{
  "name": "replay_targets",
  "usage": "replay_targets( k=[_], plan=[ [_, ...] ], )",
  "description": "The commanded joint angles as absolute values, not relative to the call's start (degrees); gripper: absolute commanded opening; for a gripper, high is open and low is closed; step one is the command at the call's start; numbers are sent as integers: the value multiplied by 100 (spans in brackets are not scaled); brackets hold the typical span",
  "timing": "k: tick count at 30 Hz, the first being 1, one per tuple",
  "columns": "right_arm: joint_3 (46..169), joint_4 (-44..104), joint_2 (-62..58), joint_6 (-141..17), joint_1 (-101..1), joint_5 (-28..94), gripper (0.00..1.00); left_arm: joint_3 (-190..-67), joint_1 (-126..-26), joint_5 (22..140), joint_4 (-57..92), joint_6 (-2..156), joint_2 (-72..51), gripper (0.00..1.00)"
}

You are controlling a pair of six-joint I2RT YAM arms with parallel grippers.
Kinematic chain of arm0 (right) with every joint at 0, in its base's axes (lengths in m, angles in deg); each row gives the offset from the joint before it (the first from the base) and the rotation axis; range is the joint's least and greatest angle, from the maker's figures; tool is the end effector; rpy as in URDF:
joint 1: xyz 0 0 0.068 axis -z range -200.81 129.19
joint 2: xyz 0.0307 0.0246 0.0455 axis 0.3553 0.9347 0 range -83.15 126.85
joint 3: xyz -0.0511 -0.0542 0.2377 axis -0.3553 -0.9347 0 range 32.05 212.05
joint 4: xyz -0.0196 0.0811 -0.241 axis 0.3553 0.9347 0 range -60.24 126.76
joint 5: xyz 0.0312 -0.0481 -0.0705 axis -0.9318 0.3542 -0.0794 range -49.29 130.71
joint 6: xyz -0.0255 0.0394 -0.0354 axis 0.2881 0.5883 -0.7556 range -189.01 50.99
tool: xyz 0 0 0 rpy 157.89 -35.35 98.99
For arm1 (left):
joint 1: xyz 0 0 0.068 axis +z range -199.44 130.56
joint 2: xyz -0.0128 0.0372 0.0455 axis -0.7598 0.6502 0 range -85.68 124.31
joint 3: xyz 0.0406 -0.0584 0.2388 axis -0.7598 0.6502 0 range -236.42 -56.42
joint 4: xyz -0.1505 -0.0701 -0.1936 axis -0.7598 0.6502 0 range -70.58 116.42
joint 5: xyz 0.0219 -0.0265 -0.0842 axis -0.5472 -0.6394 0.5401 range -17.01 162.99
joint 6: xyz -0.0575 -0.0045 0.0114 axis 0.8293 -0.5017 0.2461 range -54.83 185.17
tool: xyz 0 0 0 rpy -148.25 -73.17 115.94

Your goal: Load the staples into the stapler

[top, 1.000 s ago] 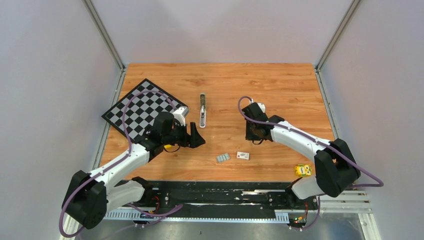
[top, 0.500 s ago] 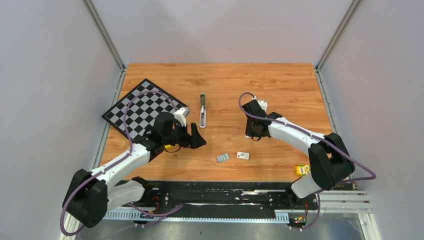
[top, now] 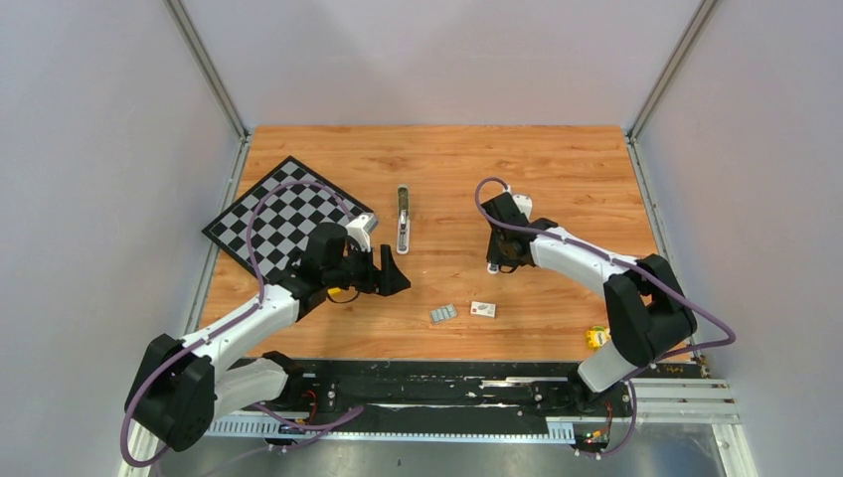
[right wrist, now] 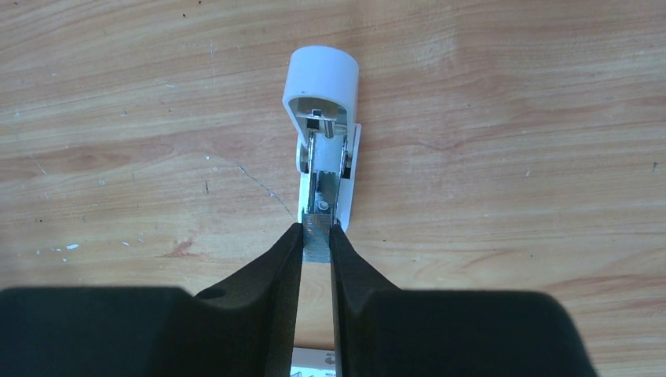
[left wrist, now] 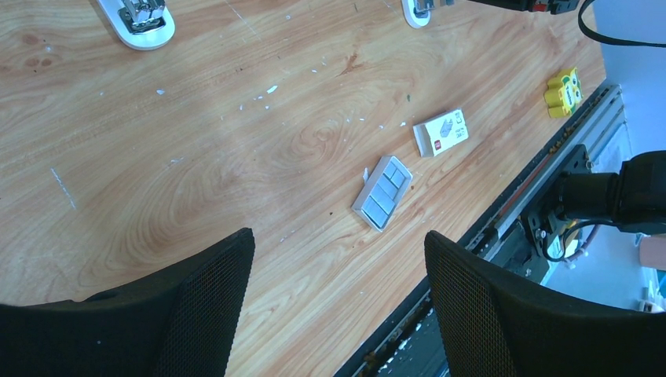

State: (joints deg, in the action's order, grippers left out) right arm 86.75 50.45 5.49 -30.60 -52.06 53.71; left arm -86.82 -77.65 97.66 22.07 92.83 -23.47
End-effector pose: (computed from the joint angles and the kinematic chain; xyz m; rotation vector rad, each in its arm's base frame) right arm 0.2718 0.1538 0.1755 0.2470 2.4906 0.2215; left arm 0.1990 -0.1269 0.1870 0.2733 2.2780 -1.0021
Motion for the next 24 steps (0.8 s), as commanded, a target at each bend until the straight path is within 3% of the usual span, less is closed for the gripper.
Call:
replay_targets(
  k=[1,24],
  plan=[
    [8869,5025,688,-2922,-5113,5324,20,-8631,-7739,9846,2073,9250,-2302,82],
    [8860,5007,817,-2852,-5068,5493,20,-8639,-7739,9899,2092,9220,-2341,83]
  ],
)
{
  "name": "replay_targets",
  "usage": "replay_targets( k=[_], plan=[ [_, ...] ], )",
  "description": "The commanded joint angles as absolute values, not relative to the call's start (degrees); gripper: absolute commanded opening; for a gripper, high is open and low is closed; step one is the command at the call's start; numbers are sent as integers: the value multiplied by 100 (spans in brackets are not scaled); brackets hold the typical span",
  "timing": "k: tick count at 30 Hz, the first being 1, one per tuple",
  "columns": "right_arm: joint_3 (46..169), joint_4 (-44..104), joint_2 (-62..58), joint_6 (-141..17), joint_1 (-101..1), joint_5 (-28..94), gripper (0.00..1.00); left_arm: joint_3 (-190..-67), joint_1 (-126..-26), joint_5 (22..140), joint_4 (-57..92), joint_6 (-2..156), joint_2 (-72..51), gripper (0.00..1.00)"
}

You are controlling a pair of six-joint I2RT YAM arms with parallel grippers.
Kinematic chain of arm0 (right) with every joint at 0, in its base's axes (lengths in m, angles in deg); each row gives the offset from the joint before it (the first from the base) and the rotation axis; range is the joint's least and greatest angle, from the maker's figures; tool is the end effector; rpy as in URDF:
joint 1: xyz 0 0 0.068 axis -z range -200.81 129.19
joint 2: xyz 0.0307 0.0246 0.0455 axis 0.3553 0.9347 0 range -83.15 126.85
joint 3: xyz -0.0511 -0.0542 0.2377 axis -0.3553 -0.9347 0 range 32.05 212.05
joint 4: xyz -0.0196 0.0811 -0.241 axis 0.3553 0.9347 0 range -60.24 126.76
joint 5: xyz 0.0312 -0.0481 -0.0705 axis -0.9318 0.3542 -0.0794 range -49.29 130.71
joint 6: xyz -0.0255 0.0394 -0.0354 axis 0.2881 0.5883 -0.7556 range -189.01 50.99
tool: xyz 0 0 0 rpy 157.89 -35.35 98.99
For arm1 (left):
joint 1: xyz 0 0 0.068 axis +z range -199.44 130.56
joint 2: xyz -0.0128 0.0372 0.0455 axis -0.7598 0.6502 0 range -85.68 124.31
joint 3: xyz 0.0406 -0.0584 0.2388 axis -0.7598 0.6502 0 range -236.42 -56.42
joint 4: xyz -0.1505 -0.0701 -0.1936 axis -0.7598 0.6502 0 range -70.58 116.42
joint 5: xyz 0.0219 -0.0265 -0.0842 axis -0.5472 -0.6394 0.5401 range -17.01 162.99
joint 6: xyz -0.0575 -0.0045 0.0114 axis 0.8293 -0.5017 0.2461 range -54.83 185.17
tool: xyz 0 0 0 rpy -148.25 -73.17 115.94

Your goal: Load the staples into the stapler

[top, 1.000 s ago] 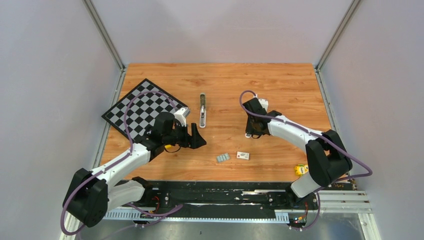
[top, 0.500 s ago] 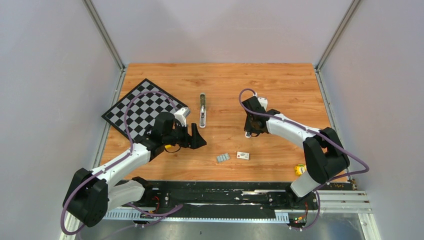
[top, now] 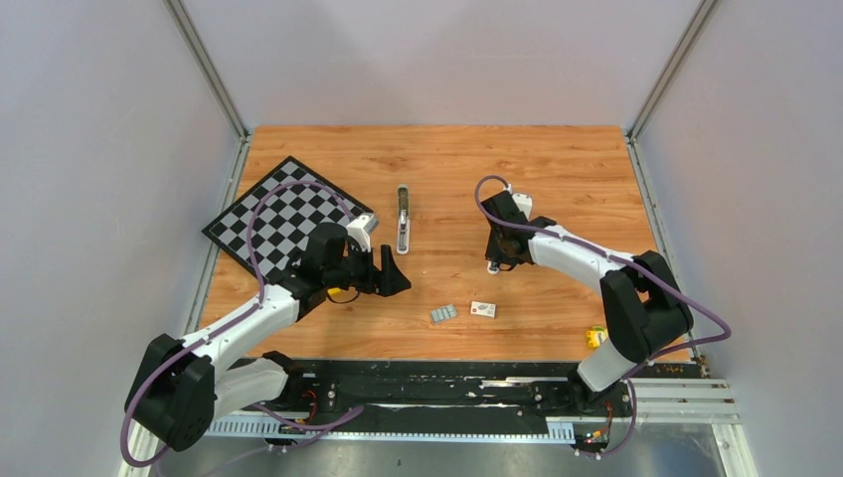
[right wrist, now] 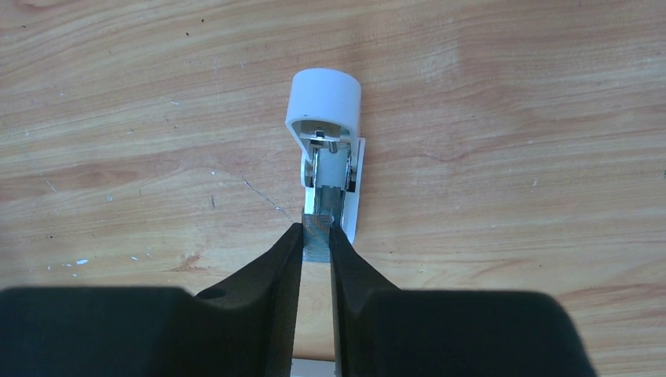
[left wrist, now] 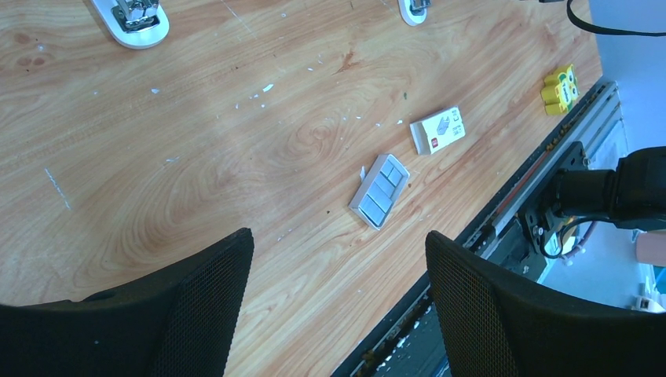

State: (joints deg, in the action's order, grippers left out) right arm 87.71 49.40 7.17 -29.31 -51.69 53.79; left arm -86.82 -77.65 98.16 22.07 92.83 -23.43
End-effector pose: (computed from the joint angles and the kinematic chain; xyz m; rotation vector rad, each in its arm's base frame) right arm 0.2784 0.1553 0.1730 0.2840 2.4819 0.2307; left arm 0.1988 -0.1271 0.1869 0.2787 2.2790 -1.0113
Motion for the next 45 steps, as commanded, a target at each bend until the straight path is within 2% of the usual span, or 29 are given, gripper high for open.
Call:
replay_targets(
  k=[1,45],
  plan=[
    [8865,5007,817,-2857,-5062,5501,20,-8639,-7739,9901,2087,9221,-2341,83],
    [8946,5015,980,-2955,-5041,5576,20,-8649,-7739,9964,2043,9216,-2337,84]
  ],
)
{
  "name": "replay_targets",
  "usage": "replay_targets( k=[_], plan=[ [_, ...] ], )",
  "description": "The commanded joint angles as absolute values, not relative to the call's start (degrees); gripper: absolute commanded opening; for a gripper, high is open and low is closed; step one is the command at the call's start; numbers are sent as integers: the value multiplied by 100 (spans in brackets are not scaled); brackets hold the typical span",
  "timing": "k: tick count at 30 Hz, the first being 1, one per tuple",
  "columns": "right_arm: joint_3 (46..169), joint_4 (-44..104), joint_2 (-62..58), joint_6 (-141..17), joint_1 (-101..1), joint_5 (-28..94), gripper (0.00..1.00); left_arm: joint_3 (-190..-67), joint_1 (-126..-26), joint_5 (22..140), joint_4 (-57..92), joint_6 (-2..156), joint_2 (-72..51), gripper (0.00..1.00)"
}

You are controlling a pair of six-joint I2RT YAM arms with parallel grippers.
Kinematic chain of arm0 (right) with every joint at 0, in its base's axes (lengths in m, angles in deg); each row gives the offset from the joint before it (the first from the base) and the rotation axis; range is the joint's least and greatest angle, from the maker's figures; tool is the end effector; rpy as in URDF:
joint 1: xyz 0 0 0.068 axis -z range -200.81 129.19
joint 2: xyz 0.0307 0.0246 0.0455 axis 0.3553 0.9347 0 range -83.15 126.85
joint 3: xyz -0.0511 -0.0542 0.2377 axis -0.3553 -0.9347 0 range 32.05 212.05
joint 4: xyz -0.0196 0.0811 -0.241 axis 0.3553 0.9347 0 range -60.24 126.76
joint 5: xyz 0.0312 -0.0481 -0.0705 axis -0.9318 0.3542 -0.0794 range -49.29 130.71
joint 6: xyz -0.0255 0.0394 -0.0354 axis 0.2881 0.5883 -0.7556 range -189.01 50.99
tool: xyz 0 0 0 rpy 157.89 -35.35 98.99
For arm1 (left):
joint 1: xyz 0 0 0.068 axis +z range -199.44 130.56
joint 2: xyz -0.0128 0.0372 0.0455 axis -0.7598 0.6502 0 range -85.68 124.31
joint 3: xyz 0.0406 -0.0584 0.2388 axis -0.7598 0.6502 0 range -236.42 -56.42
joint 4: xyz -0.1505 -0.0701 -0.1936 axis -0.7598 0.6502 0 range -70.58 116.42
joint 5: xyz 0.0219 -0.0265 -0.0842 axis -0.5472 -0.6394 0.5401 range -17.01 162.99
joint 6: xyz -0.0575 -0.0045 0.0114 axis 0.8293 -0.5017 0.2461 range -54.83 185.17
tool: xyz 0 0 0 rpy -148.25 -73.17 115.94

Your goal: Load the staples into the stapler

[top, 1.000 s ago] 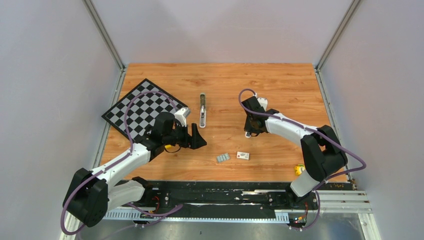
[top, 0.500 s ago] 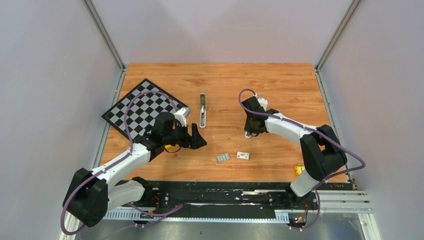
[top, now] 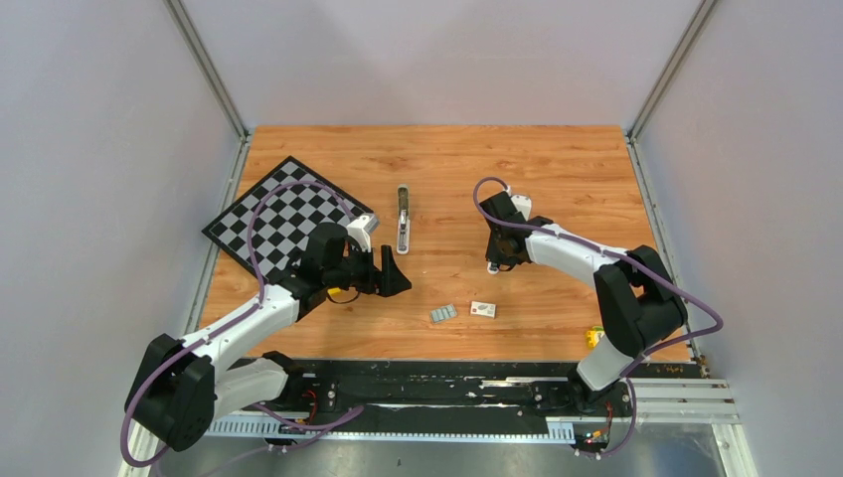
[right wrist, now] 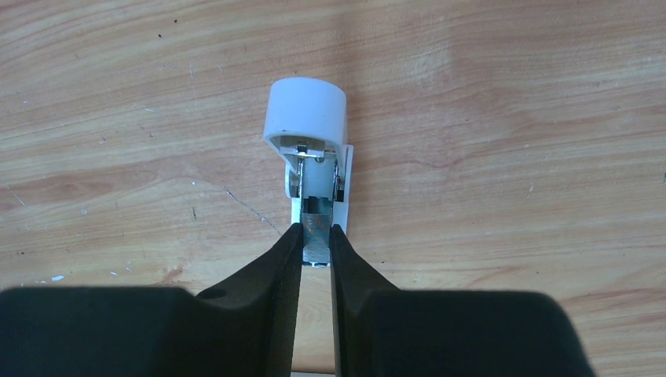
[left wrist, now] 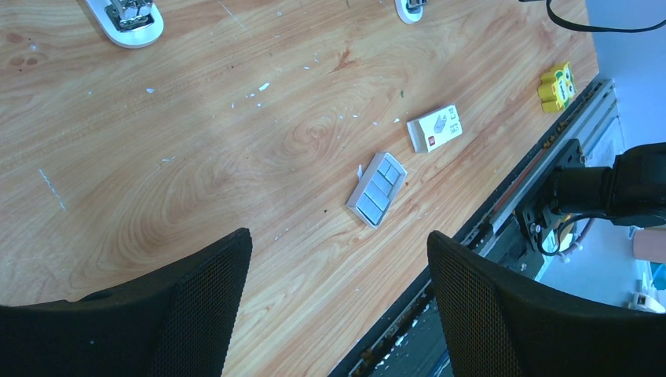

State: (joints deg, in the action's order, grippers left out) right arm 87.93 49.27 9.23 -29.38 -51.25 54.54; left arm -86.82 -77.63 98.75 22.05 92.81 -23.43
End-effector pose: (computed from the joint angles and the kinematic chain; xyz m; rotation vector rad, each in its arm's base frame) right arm 0.2823 0.1541 0.1636 0.2946 2.4999 0.1914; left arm 0.1985 -0.1274 0.1870 0.2853 2.2786 -1.0220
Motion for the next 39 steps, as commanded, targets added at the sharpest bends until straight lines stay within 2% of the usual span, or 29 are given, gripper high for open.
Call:
replay_targets(
  k=[1,39],
  plan=[
    [8949,5015,969,-2948,-5039,5579,19,-8641,-7739,9963,2039,9209,-2337,85],
    [8943,5059,1037,-2934,-5036,5641,19,-8623,-7739,9998,2047,9206,-2407,86]
  ],
)
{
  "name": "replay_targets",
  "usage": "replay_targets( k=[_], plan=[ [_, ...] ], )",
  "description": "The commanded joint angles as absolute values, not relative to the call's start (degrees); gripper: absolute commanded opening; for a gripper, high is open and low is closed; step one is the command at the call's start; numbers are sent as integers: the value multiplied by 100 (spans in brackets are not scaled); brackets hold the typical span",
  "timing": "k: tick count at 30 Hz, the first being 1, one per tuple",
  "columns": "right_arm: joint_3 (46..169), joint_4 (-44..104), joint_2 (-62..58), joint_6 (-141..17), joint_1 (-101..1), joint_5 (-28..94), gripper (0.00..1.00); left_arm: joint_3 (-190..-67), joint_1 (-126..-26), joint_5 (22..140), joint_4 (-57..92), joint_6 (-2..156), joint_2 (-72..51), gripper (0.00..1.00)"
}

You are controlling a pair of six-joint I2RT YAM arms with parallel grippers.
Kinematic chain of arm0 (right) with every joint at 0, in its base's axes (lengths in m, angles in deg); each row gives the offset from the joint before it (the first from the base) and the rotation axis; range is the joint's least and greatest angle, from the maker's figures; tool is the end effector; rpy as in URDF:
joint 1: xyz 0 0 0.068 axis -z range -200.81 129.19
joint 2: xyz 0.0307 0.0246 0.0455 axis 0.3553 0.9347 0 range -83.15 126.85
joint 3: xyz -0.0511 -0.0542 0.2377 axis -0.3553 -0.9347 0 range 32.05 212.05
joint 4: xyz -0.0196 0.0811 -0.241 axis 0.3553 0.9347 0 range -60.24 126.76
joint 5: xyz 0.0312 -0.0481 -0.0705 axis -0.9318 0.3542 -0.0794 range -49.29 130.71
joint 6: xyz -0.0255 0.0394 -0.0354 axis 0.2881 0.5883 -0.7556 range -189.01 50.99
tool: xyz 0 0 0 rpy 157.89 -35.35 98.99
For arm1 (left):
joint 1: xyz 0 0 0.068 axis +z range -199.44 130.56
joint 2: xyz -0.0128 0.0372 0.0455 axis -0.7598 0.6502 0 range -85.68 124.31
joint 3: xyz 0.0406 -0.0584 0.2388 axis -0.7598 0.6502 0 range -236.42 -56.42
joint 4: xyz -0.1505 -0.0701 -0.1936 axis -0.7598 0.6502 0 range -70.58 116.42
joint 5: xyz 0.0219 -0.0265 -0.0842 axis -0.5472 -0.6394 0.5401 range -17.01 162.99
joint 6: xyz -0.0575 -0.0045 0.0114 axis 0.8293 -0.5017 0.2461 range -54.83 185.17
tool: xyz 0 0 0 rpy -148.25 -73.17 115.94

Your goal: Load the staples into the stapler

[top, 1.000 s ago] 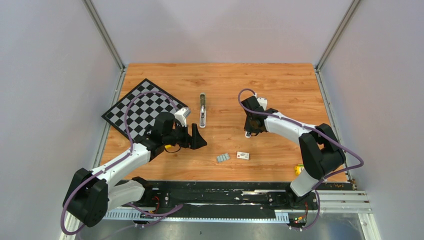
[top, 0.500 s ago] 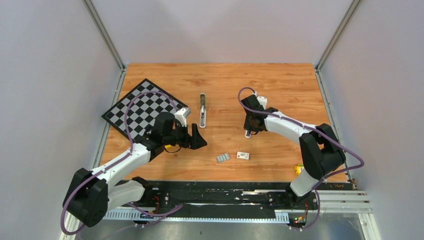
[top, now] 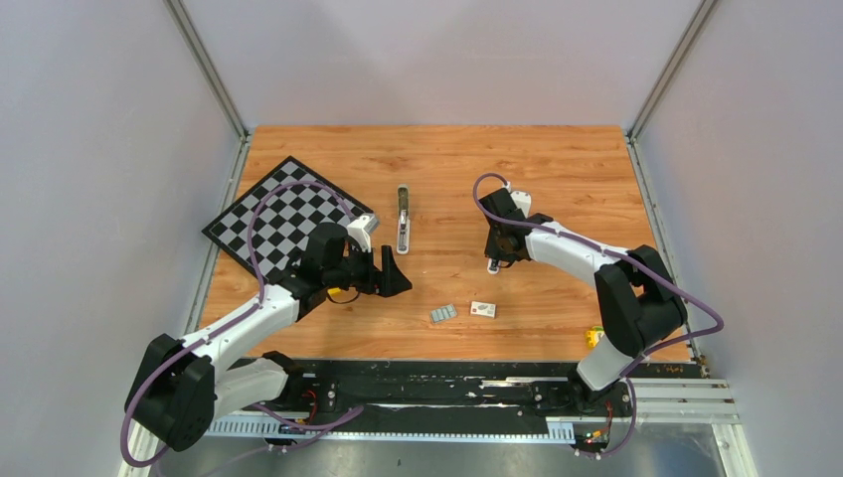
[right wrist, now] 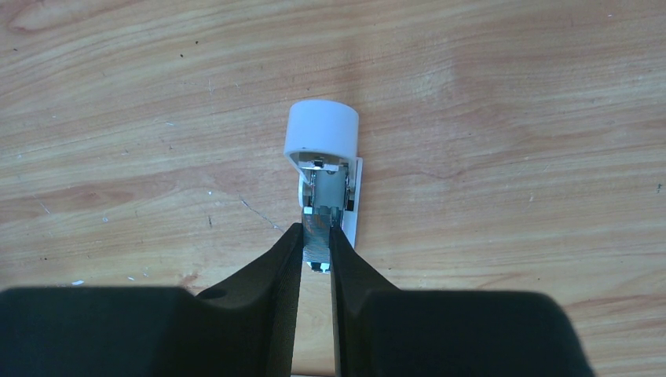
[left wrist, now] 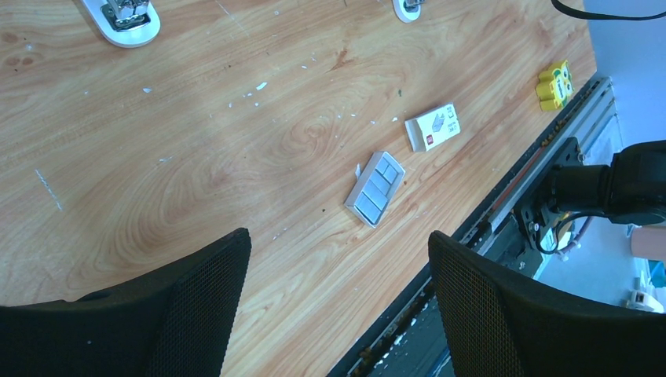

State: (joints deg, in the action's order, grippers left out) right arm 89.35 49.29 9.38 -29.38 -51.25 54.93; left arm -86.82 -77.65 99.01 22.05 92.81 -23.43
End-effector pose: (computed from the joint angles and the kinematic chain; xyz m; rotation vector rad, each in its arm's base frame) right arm 0.2865 0.1562 0.1702 0.2983 2.4776 0.1999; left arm 0.1983 -0.1276 0.1871 0.2885 2.2787 -1.0270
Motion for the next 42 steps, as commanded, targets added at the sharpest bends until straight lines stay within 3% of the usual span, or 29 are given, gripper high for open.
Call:
replay_targets(
  k=[1,42],
  plan=[
    [8942,5059,1045,-2932,-5035,5637,19,-8620,-7739,9998,2050,9207,-2406,86],
    [8854,5077,1133,-3014,-5034,5697,19,-8620,-7739,10077,1967,9232,-2421,87]
  ],
)
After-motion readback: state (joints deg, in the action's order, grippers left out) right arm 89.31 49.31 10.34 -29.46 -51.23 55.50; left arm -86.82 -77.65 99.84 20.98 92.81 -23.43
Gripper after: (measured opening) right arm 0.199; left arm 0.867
